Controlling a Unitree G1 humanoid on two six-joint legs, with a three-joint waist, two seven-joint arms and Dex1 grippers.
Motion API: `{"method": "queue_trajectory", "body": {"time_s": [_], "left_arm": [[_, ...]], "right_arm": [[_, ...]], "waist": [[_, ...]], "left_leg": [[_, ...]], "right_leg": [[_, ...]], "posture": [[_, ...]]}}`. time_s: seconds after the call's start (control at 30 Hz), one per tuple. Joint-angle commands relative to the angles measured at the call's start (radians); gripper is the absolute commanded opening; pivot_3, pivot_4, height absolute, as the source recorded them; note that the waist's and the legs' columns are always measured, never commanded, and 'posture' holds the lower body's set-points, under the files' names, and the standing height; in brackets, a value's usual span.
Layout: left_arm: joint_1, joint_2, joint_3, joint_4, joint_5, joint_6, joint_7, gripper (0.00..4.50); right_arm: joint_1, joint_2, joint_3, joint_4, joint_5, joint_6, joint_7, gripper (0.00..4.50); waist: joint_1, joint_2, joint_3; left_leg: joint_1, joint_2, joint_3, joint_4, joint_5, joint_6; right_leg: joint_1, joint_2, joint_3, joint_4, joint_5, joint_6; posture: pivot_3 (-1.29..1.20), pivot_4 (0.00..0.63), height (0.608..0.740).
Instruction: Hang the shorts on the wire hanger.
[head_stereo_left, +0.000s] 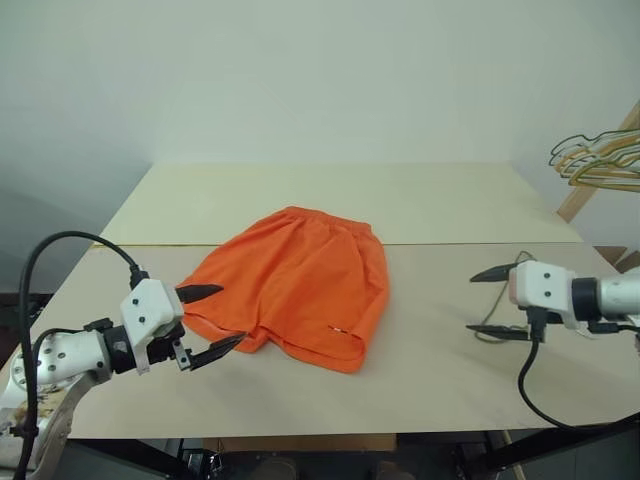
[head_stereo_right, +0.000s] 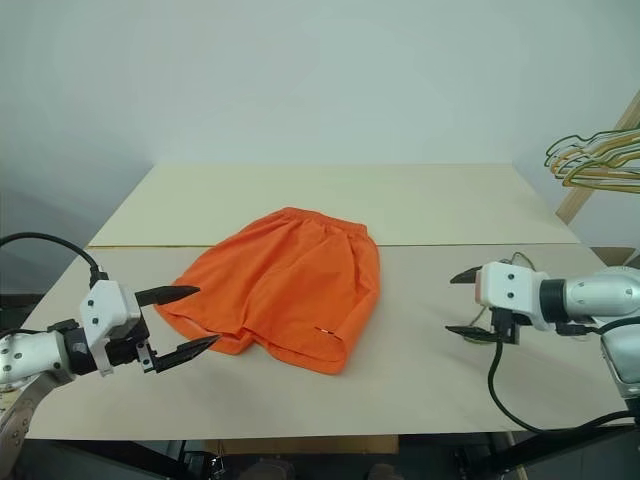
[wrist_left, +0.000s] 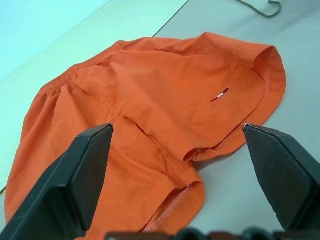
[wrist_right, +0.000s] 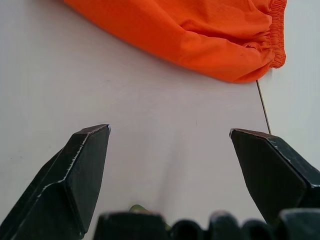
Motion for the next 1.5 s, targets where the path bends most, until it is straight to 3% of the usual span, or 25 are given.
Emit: {"method": "queue_trajectory", "body": {"time_s": [0.03, 0.47, 0.67, 0.9, 1.0, 1.13, 1.33, 1.5], "left_arm": [[-0.009, 0.014, 0.023, -0.031, -0.01, 0.011, 0.013, 4.5], [-0.096, -0.019, -0.062, -0.037, -0.027, 0.08, 0.077, 4.5], [-0.219, -0.125, -0.261, -0.088, -0.024, 0.227, 0.207, 4.5], [-0.287, -0.258, -0.489, -0.181, -0.025, 0.433, 0.365, 4.5], [-0.331, -0.312, -0.562, -0.179, -0.01, 0.517, 0.434, 4.5], [-0.393, -0.459, -0.588, -0.115, -0.006, 0.648, 0.571, 4.5], [-0.43, -0.477, -0.745, -0.031, 0.108, 0.645, 0.619, 4.5], [-0.433, -0.541, -0.776, 0.027, 0.189, 0.638, 0.701, 4.5]], "right_arm": [[-0.026, -0.001, -0.018, -0.013, 0.002, -0.02, -0.012, 4.45], [-0.008, -0.003, -0.021, -0.04, 0.007, -0.003, -0.028, 4.45], [-0.004, -0.003, -0.022, -0.056, -0.001, 0.022, -0.052, 4.45], [0.105, 0.004, -0.066, -0.146, -0.005, 0.067, -0.118, 4.45], [0.154, 0.007, -0.079, -0.186, -0.007, 0.085, -0.146, 4.45], [0.185, 0.012, -0.101, -0.229, -0.001, 0.119, -0.178, 4.45], [0.188, 0.016, -0.105, -0.245, -0.001, 0.135, -0.199, 4.45], [0.173, 0.018, -0.096, -0.246, 0.0, 0.139, -0.206, 4.45]], "waist": [[0.001, 0.0, 0.0], [0.006, 0.0, 0.0], [0.004, 0.0, 0.0], [-0.013, 0.0, -0.001], [-0.023, 0.0, -0.001], [-0.037, 0.001, -0.001], [-0.064, 0.003, -0.002], [-0.065, 0.002, -0.002]], "left_leg": [[0.0, 0.0, 0.0, 0.0, 0.0, 0.0], [0.0, 0.0, 0.0, 0.0, 0.0, 0.0], [0.0, -0.001, 0.0, 0.0, 0.0, 0.0], [-0.001, 0.0, 0.0, 0.0, 0.002, -0.004], [-0.001, 0.0, 0.001, 0.001, 0.001, -0.002], [0.002, 0.0, 0.0, 0.001, 0.001, -0.002], [0.009, 0.0, 0.0, -0.001, 0.001, -0.001], [0.011, 0.0, 0.0, 0.0, 0.0, 0.001]], "right_leg": [[0.0, 0.0, 0.0, 0.0, 0.0, 0.0], [0.0, 0.0, 0.0, 0.0, 0.0, 0.0], [0.0, 0.0, 0.0, 0.0, 0.0, 0.0], [-0.001, 0.0, 0.001, 0.001, 0.0, 0.0], [0.0, 0.0, 0.002, 0.001, 0.0, 0.0], [0.003, 0.0, 0.002, 0.001, 0.0, 0.0], [0.011, 0.001, 0.002, -0.001, -0.001, 0.0], [0.016, 0.001, 0.002, -0.003, -0.001, 0.001]], "posture": [[0.18, 0.0, 0.74], [0.15, 0.0, 0.74], [0.1, 0.0, 0.74], [0.03, 0.0, 0.74], [0.02, 0.0, 0.74], [0.0, 0.0, 0.74], [-0.01, 0.0, 0.74], [-0.01, 0.0, 0.74]]}}
